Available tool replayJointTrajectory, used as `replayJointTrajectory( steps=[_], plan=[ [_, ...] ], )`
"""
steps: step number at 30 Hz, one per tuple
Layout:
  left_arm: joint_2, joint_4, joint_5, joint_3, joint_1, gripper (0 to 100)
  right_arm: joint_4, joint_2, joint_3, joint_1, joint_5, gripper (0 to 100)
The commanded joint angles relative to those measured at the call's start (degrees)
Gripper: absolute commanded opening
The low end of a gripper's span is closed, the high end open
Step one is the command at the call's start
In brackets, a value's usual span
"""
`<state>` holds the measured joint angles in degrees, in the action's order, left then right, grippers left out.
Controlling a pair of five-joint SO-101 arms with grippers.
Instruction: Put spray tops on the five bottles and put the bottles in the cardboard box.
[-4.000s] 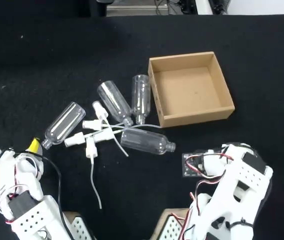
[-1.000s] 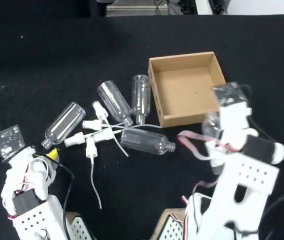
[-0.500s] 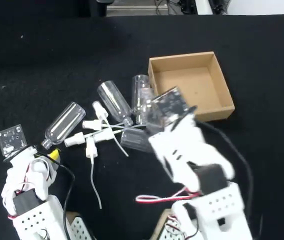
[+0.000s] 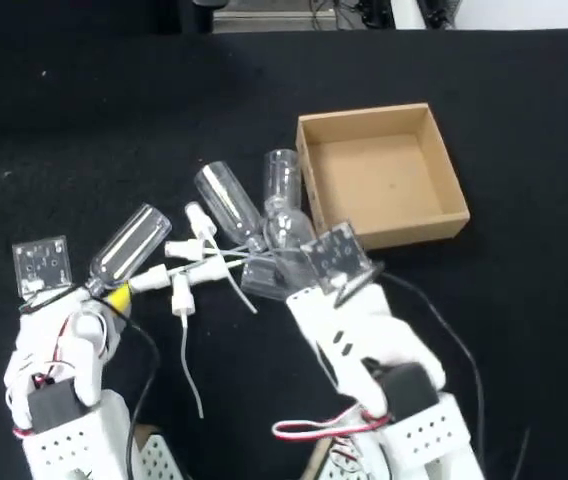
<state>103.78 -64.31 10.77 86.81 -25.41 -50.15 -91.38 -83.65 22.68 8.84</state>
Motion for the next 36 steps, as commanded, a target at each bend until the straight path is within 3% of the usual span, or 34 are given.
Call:
replayJointTrajectory(
  steps=[1,9,18,23,36],
  plan=[
    [0.4,-0.4,0.4,-9.5,4.9,32,1.8,-9.1,-2.0,0.4,-0.5,1.1],
    [-4.6,-0.4,0.4,-9.5,17.3,32,-2.2,-17.3,-4.1,0.4,-0.2,1.1],
    [-35.9,-2.5,-1.1,-21.8,30.2,32,-2.3,-17.3,-4.3,0.3,-0.2,1.1],
    [-52.8,3.9,-8.4,-26.6,30.9,32,-2.6,-17.3,-4.4,0.3,-0.2,1.1],
    [-75.8,10.9,-9.1,-34.2,29.2,32,-2.2,-17.3,-6.0,0.7,-0.1,1.1]
  ],
)
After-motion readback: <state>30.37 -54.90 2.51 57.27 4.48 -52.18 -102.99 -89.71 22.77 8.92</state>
